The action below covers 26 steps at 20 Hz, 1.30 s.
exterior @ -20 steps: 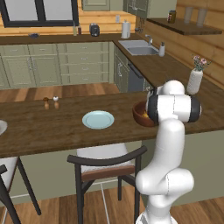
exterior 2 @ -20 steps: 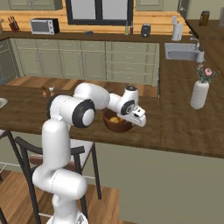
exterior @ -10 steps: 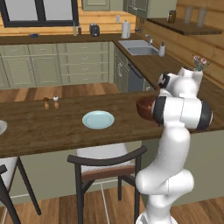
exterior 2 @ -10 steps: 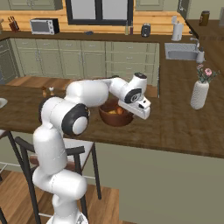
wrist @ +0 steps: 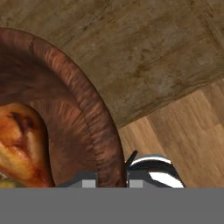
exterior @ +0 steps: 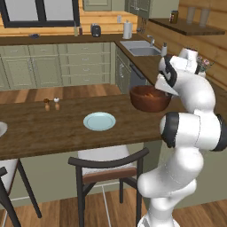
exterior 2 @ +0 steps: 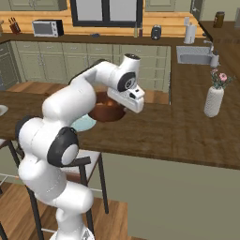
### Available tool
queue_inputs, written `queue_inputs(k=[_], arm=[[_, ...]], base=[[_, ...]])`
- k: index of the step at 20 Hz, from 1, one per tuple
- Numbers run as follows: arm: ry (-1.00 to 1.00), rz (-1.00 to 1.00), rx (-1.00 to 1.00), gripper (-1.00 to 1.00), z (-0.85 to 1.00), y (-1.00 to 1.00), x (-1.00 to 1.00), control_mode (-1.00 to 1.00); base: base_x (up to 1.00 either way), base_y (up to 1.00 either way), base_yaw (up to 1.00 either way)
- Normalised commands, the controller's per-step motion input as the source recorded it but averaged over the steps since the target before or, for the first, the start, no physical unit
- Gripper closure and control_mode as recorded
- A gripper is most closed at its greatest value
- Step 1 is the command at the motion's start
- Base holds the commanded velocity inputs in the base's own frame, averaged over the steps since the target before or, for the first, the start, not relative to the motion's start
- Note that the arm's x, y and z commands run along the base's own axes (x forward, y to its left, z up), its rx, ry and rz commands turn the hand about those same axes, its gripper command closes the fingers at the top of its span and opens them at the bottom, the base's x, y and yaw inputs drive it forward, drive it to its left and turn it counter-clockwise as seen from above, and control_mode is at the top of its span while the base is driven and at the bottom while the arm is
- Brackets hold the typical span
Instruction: Pick the chicken drumstick and squash from their plates and place them in the bowl. Then put the bowl in the fridge.
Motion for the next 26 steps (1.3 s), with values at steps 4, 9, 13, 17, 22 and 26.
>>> queue_inputs(k=[4,9,13,17,22,26], arm=[[-0.01,-0.29,0.0,1.0,0.78,0.7,-1.0,-1.0],[0.01,-0.38,0.0,1.0,0.7,0.67,-1.0,-1.0],[0.08,-0.42,-0.02,1.0,0.66,0.4,-0.87,-1.0],[0.06,-0.46,-0.08,1.0,0.26,0.0,-0.4,-1.0],[0.13,-0.43,-0.07,1.0,0.27,0.01,-0.26,-1.0],[0.08,-0.32,0.03,1.0,0.24,0.19,-0.24,-1.0]], base=[[0.0,0.0,0.0],[0.0,0.0,0.0],[0.0,0.0,0.0],[0.0,0.0,0.0],[0.0,0.0,0.0],[0.0,0.0,0.0]])
